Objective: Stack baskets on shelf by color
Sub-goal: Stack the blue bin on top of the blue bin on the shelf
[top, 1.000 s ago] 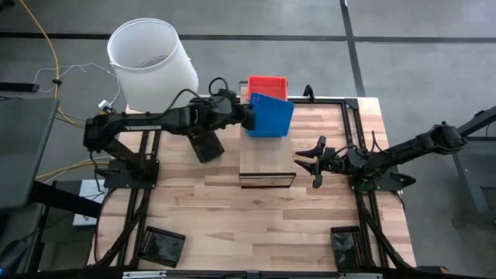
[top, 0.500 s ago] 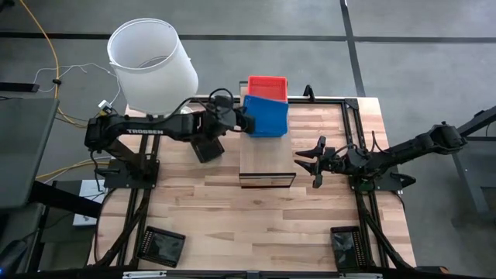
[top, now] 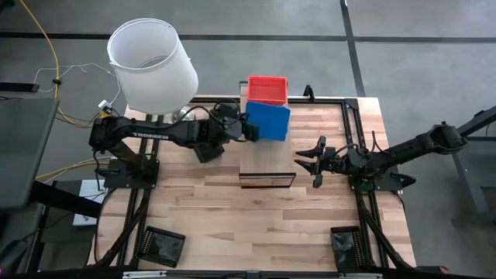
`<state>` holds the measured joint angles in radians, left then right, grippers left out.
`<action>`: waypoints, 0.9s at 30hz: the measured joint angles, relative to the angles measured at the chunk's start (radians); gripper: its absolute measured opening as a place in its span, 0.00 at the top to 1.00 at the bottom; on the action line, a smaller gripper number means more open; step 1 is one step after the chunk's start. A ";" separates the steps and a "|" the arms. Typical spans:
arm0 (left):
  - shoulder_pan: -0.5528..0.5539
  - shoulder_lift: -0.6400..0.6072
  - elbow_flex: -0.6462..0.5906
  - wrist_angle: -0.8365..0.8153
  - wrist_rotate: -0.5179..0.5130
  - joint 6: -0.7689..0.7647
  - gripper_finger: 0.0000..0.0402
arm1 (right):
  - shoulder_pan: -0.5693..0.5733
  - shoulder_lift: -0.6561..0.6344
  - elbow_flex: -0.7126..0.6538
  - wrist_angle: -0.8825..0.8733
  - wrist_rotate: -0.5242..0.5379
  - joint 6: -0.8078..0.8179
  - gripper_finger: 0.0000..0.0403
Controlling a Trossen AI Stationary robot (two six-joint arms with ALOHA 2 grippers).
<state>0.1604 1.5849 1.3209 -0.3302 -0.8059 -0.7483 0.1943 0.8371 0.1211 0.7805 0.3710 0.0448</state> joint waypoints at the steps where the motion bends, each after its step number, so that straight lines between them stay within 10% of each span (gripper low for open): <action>1: 0.003 0.008 0.000 -0.001 0.000 -0.008 0.93 | 0.000 0.000 0.000 0.002 0.000 0.000 0.69; 27: -0.009 -0.170 0.007 0.075 0.070 0.167 0.71 | 0.000 0.000 0.001 0.011 0.000 0.000 0.69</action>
<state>0.1519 1.4144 1.3281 -0.2553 -0.7359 -0.5814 0.1944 0.8375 0.1223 0.7910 0.3714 0.0448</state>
